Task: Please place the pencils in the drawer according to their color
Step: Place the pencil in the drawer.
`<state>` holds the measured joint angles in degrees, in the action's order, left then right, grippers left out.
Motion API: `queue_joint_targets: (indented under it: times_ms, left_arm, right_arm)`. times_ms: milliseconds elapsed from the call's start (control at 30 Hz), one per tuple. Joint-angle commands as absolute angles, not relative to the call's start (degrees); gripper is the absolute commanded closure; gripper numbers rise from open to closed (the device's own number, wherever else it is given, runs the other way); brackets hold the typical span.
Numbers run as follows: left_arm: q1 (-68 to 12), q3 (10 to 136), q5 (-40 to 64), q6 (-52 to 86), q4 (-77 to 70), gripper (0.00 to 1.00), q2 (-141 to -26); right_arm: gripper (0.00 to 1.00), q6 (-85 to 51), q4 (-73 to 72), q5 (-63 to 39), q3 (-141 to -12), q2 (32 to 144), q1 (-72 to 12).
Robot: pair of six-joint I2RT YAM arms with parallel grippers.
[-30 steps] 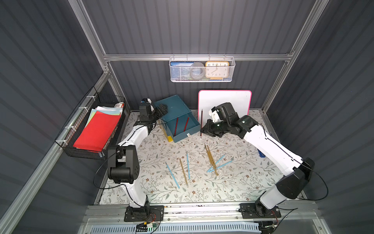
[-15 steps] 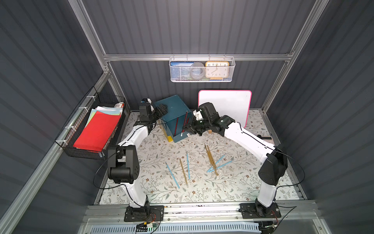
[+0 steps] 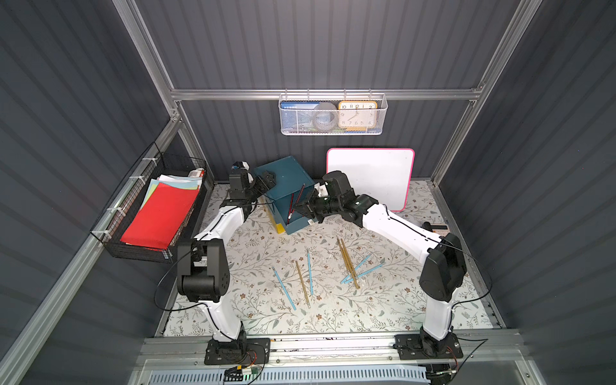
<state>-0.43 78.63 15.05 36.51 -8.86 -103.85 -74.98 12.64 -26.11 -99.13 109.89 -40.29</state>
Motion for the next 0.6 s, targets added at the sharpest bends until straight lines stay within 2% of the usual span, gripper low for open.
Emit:
queue_joint_targets:
  times_ms: [0, 567]
  left_arm:
    - [-0.53, 78.31, 16.41, 36.92, -10.46, 0.0, -103.8]
    - [-0.53, 78.41, 16.63, 36.82, -10.63, 0.0, -103.62]
  right_arm:
    - [1.0, -76.48, 11.29, -26.15, -99.34, 111.33, -40.59]
    - [1.0, -72.96, 18.92, -22.24, -106.62, 117.93, -38.44]
